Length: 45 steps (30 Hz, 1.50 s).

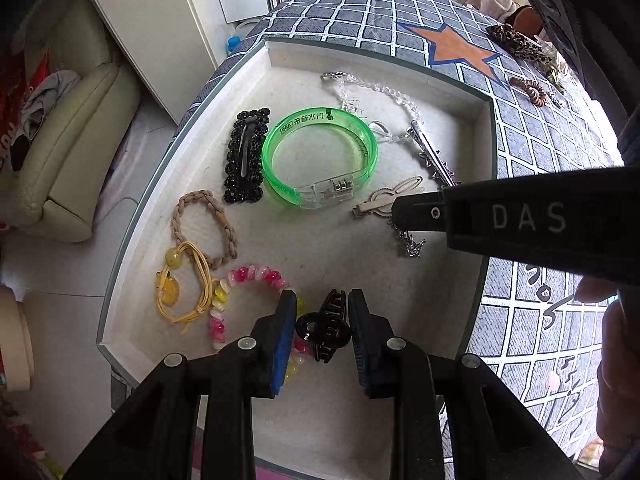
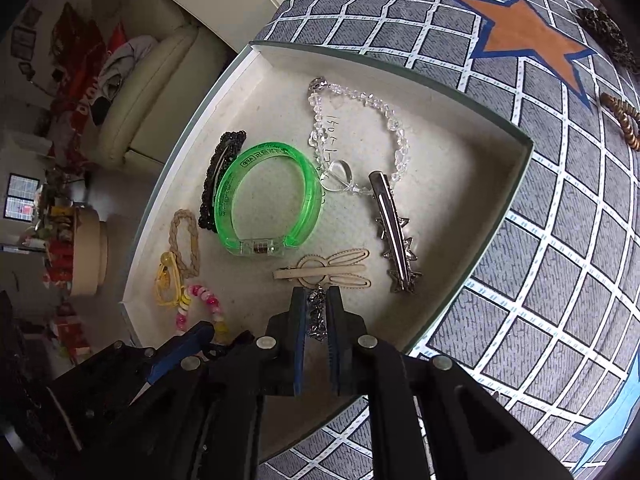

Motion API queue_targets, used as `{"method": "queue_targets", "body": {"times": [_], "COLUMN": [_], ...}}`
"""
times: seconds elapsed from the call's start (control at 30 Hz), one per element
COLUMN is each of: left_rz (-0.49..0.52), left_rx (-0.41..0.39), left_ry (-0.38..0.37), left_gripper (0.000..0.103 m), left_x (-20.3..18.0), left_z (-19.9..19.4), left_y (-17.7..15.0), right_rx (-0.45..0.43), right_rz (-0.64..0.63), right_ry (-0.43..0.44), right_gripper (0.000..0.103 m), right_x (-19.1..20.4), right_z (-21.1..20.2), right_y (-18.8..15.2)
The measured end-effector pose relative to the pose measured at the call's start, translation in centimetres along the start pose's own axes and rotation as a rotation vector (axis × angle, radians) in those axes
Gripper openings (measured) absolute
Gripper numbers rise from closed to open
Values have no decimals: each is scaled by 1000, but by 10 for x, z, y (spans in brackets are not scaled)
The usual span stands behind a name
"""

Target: Organize jewelry

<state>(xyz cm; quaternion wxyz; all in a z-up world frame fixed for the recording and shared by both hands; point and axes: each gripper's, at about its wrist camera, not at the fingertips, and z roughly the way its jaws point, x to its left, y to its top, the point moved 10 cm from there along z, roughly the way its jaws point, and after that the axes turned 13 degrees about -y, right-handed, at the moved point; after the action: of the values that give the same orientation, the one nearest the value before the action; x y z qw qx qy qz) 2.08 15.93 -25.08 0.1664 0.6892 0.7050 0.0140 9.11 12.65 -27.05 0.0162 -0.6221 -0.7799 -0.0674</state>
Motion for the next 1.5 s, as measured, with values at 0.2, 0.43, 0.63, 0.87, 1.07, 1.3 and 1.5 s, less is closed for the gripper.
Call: {"method": "queue_targets", "body": {"times": [0.2, 0.43, 0.63, 0.87, 1.07, 1.3, 1.5], "left_rz": [-19, -37, -40, -7, -11, -15, -39], "left_rx": [11, -23, -18, -6, 10, 11, 37], "left_ry": [-2, 12, 15, 27, 33, 92, 75], "left_gripper": [34, 93, 94, 94, 103, 103, 103], "left_x": [1, 8, 9, 3, 2, 10, 15], "left_z": [0, -10, -12, -21, -30, -44, -55], "left_y": [0, 4, 7, 6, 0, -8, -21], "right_rx": [-53, -94, -89, -66, -43, 8, 37], "right_rz": [16, 39, 74, 103, 121, 130, 117], "right_ry": [12, -11, -17, -44, -62, -102, -145], "right_gripper": [24, 24, 24, 25, 41, 56, 71], "right_x": [-6, -24, -36, -47, -52, -56, -54], "right_z": [-24, -51, -61, -66, -68, -68, -74], "right_y": [6, 0, -13, -28, -43, -63, -80]}}
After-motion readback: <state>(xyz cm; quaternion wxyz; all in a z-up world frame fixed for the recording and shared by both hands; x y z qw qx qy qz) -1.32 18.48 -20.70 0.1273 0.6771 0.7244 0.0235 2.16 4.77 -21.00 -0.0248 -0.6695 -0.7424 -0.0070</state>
